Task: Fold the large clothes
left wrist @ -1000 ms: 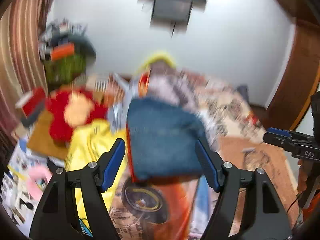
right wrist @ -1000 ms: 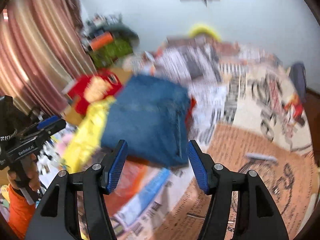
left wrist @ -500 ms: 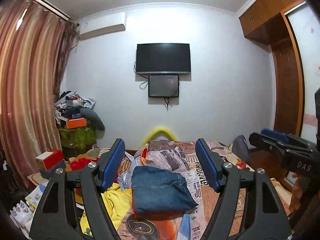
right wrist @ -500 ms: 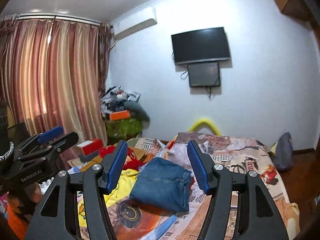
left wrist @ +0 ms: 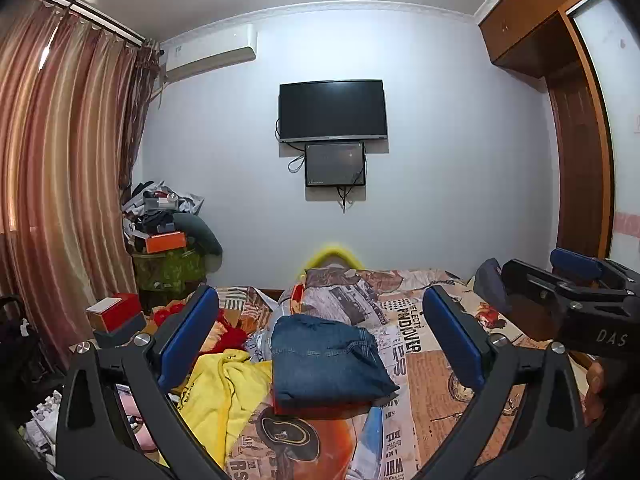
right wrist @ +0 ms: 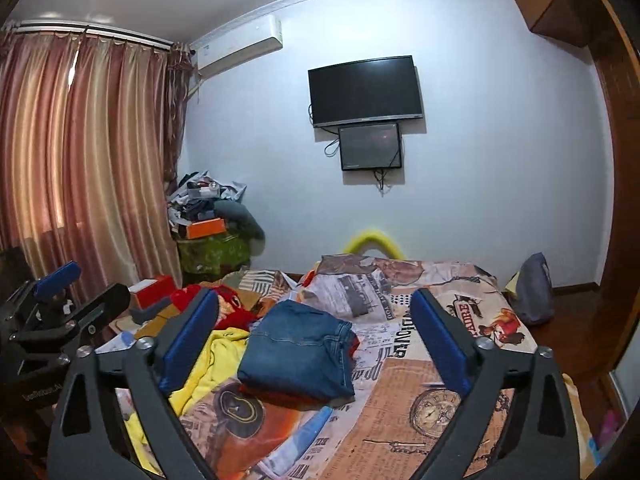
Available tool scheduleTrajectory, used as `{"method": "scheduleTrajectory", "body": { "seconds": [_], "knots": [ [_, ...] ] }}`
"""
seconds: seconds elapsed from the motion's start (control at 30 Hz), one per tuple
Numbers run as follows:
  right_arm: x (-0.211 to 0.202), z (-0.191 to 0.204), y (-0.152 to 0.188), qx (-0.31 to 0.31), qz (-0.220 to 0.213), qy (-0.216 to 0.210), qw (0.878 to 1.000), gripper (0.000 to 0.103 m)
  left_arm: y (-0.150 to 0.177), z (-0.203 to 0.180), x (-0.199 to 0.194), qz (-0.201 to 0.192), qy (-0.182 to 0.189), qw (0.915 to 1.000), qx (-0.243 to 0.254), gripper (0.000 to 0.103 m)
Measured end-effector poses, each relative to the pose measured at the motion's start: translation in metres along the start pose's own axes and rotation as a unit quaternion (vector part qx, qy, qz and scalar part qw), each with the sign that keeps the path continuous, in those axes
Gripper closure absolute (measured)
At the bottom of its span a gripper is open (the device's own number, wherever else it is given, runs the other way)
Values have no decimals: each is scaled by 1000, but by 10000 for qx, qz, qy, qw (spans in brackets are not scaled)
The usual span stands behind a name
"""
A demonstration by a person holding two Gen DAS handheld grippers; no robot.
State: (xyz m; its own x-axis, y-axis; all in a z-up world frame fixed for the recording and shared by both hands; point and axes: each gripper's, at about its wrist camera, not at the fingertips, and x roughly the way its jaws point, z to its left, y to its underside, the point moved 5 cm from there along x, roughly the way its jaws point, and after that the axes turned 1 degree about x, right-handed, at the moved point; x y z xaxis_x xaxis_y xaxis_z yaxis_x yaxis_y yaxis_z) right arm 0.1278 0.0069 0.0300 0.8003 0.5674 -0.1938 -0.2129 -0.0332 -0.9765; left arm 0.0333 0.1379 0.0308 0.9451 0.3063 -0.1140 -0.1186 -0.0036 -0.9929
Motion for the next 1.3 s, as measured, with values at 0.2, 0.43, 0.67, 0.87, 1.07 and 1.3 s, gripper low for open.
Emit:
{"method": "scheduleTrajectory", "body": {
  "seconds": [0.2, 0.43, 0.67, 0.87, 1.07, 1.3],
  "knots": [
    [-4, -2, 3, -13, 31, 64, 10000, 5, 3, -1, -2, 9, 7, 10000, -19, 1],
    [-7, -2, 8, -13, 51, 83, 10000, 5, 6, 3, -1, 46, 0, 9998, -168, 1],
    [-5, -1, 9, -52, 122, 80, 9999, 5, 9, 5, 4, 104, -18, 9997, -233, 0],
    [-5, 0, 7, -64, 150, 76, 9998, 5, 11, 4, 6, 143, -42, 9996, -251, 0],
    [-5, 0, 7, -59, 167, 75, 9998, 5, 11, 3, 8, 175, -28, 9994, -293, 0],
    [-5, 0, 8, -31, 192, 66, 9998, 5, 12, 2, 9, 189, -27, 9994, -294, 0]
  ]
}}
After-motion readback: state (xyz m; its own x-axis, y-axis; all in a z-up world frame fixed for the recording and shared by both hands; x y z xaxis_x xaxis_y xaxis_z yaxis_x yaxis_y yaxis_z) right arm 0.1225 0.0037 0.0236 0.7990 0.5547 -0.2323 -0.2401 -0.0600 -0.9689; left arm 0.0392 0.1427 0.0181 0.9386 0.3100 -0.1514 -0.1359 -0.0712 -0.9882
